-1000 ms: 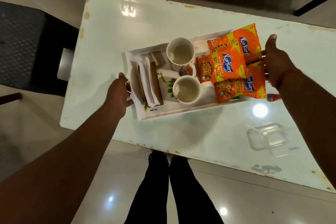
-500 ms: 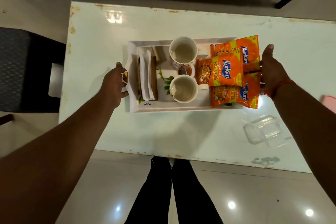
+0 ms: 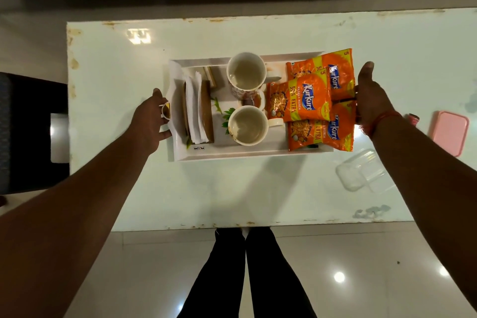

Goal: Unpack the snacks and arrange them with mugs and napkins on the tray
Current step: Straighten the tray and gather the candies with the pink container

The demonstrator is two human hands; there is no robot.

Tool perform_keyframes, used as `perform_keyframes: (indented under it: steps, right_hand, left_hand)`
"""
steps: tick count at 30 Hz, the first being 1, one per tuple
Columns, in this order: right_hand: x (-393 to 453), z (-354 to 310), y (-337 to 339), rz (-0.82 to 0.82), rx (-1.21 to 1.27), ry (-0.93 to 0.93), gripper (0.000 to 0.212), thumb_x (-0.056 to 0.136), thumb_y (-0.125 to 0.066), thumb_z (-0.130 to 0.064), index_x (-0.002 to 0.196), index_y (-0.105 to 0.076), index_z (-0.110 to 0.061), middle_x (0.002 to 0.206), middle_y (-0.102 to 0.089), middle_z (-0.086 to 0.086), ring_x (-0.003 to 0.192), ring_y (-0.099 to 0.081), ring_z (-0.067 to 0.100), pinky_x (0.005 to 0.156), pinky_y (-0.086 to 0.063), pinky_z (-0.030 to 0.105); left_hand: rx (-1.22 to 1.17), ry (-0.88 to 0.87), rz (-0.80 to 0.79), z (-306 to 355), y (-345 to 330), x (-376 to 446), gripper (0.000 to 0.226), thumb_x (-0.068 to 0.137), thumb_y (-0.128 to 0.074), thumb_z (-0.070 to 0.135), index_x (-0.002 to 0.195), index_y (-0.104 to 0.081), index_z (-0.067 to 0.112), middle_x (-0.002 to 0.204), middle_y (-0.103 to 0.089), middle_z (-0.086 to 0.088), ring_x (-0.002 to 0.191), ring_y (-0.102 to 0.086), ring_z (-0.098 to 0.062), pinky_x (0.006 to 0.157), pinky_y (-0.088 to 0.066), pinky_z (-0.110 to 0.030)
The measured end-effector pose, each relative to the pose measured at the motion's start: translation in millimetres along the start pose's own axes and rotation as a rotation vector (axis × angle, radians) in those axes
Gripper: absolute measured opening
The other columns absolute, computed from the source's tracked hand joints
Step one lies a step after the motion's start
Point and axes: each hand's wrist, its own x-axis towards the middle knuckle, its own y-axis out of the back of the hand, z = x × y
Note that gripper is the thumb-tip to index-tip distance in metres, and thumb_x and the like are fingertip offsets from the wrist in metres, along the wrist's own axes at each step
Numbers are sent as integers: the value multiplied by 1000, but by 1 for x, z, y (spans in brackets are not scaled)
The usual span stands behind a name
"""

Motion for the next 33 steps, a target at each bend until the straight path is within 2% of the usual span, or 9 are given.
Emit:
perform_keyframes:
  steps: [6, 11, 14, 16, 20, 22, 24, 28, 33]
  right_hand:
    - [15, 13, 4, 3, -2, 10, 107, 42, -14, -104, 102, -73, -36, 99, -76, 2, 94, -72, 25, 96, -51, 52]
    - [3, 5, -4, 22, -49, -2, 96, 69, -10, -93, 111, -70, -31, 105, -74, 6, 97, -69, 25, 99, -50, 52]
    - [21, 18, -1, 35, -50, -1, 117, 42, -9, -105, 113, -68, -33, 105, -73, 4, 97, -69, 25, 96, -51, 51]
    - [31, 25, 1, 35, -52, -12, 122, 37, -8, -107, 116, -66, -35, 107, -73, 3, 97, -69, 25, 95, -51, 52]
    - [12, 14, -5, 68, -86, -33, 98, 70, -9, -94, 120, -64, -31, 109, -71, 3, 99, -67, 25, 98, -49, 48]
    - [10, 11, -7, 92, -101, -30, 105, 64, -7, -97, 122, -63, -30, 110, -70, 3, 100, -67, 24, 97, -49, 45]
    - [1, 4, -11, 111, -122, -16, 97, 77, -7, -89, 128, -59, -23, 115, -67, 5, 106, -64, 26, 96, -45, 39]
    - [-12, 5, -16, 219, -191, 61, 72, 98, -21, -64, 141, -37, -9, 134, -55, 14, 123, -54, 32, 92, -39, 37]
    - [-36, 13, -20, 333, -481, 425, 66, 98, -36, -58, 141, -38, -9, 139, -49, 20, 125, -48, 41, 98, -41, 50]
  left_hand:
    - [11, -5, 12, -2, -1, 3, 31, 97, -46, 54, 95, -59, 25, 84, -60, 6, 84, -59, -14, 86, -50, -40]
    - [8, -9, 6, -1, -1, 3, 35, 97, -44, 56, 97, -59, 24, 84, -60, 5, 83, -60, -13, 81, -51, -37]
    - [2, -17, 10, -1, -3, 3, 34, 98, -44, 55, 96, -58, 24, 84, -61, 5, 83, -60, -13, 79, -51, -37]
    - [13, -28, 17, -1, -3, 4, 35, 97, -45, 55, 100, -58, 24, 86, -61, 5, 84, -60, -13, 80, -51, -36]
    - [42, -32, 16, 0, -1, 7, 40, 96, -45, 58, 107, -58, 23, 91, -59, 5, 90, -59, -14, 83, -51, -37]
    - [54, -40, 27, -2, 0, 11, 43, 96, -45, 59, 112, -58, 22, 93, -59, 4, 94, -59, -16, 91, -51, -39]
    - [101, -61, 49, -3, 1, 11, 50, 97, -41, 58, 121, -58, 18, 101, -60, 1, 104, -60, -22, 99, -49, -44]
    - [601, -325, 196, -5, -7, 7, 63, 98, -32, 55, 135, -51, 7, 133, -55, -19, 129, -47, -41, 108, -36, -50]
    - [948, -786, 274, -8, -36, -17, 74, 94, -26, 59, 146, -40, 8, 149, -43, -18, 139, -37, -35, 116, -25, -46]
